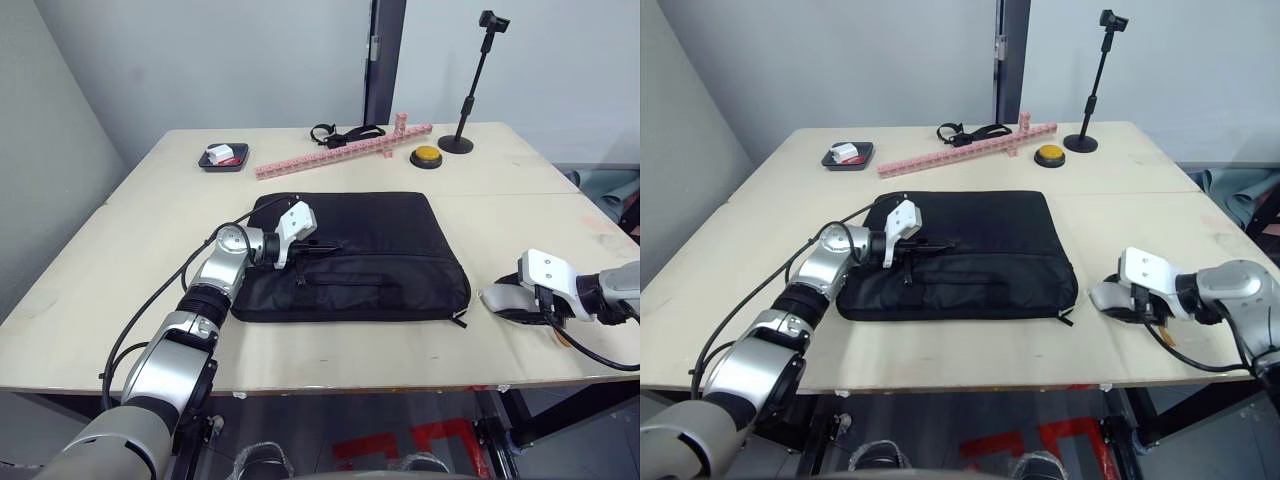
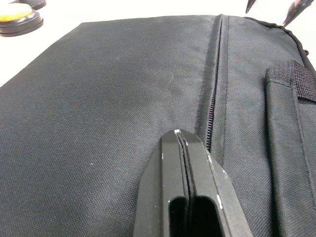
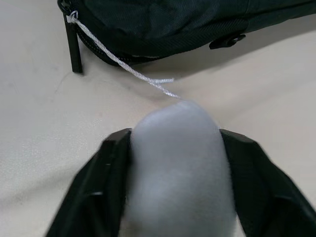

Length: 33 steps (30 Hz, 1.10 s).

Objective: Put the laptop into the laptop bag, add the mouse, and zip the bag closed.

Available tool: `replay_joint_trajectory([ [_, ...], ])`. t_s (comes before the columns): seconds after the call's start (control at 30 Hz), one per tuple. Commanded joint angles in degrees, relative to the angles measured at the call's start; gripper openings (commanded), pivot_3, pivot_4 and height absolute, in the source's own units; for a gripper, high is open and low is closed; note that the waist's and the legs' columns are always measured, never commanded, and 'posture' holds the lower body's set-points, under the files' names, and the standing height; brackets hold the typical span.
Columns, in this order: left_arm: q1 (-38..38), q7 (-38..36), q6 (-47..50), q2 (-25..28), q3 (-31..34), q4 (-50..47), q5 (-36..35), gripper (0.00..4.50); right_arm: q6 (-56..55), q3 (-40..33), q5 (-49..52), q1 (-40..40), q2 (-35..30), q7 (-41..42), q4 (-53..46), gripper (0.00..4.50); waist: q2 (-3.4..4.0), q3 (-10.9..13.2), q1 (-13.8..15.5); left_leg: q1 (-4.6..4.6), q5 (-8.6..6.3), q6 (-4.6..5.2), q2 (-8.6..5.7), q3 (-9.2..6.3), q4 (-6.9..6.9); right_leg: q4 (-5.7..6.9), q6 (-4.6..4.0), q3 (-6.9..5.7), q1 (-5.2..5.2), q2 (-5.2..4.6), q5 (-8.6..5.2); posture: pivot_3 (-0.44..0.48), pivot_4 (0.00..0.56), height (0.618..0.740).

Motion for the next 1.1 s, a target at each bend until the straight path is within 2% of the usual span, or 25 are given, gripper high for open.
replay_joint_trajectory([
  [0.03, 3.91, -0.16, 3.51, 0.61, -4.28, 4.50, 5.00, 0.00, -0.54, -0.77, 0.35, -0.69, -0.77, 0.91, -0.06, 1.22, 0.00, 0.00, 0.00, 0.00, 0.00, 0.00, 0.00, 0.00, 0.00, 0.00, 0.00, 0.00, 0.00, 0.00, 0.00, 0.000, 0.150, 0.740],
  [0.17, 4.27, -0.46, 3.51, 0.69, -4.53, 4.39, 5.12, 0.00, -0.89, -1.73, 0.71, -0.18, -1.54, 1.60, 0.21, 0.04, 0.00, 0.00, -0.02, 0.00, 0.00, 0.00, 0.00, 0.00, 0.00, 0.00, 0.00, 0.00, 0.00, 0.00, 0.00, 0.000, 0.150, 0.740],
  [0.4, 4.64, -0.71, 3.31, 1.25, -4.97, 5.39, 5.76, 0.00, -1.55, -3.34, 0.49, -3.78, -3.92, 1.43, 3.32, 0.04, 0.02, -0.01, -0.12, 0.01, 0.00, 0.00, 0.00, 0.02, -0.01, 0.00, 0.00, 0.00, 0.00, 0.00, 0.00, 0.000, 0.150, 0.740],
  [0.7, 5.19, -1.95, 3.40, 1.49, -5.92, 5.55, 6.37, 0.00, -7.04, 0.04, -5.75, -12.10, -1.98, -3.73, 11.87, 0.04, 0.06, -0.05, -0.25, 0.03, 0.01, 0.02, 0.00, 0.04, 0.00, 0.01, -0.01, 0.00, 0.01, 0.00, 0.01, 0.000, 0.150, 0.740],
  [1.1, 6.27, -3.41, 3.65, 2.30, -6.55, 4.32, 6.60, 0.00, -12.85, 2.90, -10.50, -21.76, 6.12, -13.10, 22.17, 0.04, 0.25, -0.26, -0.50, 0.05, 0.01, 0.02, 0.00, 0.07, 0.00, 0.03, -0.02, 0.01, 0.01, 0.00, 0.01, 0.000, 0.150, 0.740],
])
